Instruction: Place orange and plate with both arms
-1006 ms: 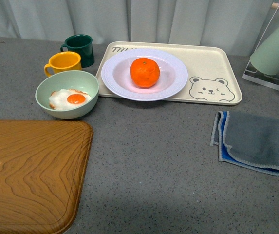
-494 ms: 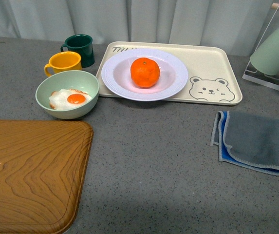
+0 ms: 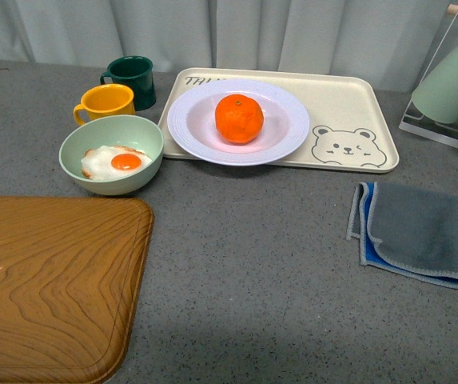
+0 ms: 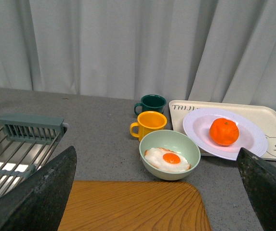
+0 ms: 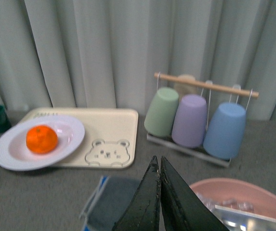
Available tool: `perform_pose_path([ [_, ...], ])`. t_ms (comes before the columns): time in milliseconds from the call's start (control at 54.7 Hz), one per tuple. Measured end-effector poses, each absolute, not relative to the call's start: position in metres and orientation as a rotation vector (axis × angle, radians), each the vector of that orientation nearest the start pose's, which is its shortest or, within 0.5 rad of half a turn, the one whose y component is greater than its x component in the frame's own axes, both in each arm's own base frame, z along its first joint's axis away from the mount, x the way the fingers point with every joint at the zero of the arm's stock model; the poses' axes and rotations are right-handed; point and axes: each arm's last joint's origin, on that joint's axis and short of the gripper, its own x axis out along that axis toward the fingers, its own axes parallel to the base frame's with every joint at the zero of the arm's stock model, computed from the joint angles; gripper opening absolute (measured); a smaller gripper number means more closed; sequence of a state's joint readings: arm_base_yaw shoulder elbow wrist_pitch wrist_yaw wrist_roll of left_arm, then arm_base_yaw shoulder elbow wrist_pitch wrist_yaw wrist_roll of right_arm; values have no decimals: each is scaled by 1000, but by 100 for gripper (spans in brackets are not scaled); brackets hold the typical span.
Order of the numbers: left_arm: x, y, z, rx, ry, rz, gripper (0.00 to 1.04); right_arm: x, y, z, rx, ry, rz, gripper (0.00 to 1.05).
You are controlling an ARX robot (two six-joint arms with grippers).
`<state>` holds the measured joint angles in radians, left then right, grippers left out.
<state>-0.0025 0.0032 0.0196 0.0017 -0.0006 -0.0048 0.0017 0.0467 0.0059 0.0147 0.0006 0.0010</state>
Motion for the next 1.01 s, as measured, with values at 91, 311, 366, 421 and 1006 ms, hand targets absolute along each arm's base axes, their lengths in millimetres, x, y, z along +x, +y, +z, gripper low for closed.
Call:
perform_pose_path([
  [91, 97, 0, 170, -5, -18, -2, 98, 98, 0, 166, 1, -7, 1, 1],
  [311, 97, 0, 170, -5, -18, -2, 98, 98, 0, 165, 0, -2, 1, 13],
  [366, 97, 0, 170, -5, -18, -2, 98, 98, 0, 165, 0, -3, 1, 22],
  [421, 97, 0, 170, -5, -18, -2, 98, 98, 0, 165, 0, -4, 1, 31],
  [1006, 97, 0, 170, -5, -18, -2, 98, 98, 0, 165, 1, -4, 1, 95],
])
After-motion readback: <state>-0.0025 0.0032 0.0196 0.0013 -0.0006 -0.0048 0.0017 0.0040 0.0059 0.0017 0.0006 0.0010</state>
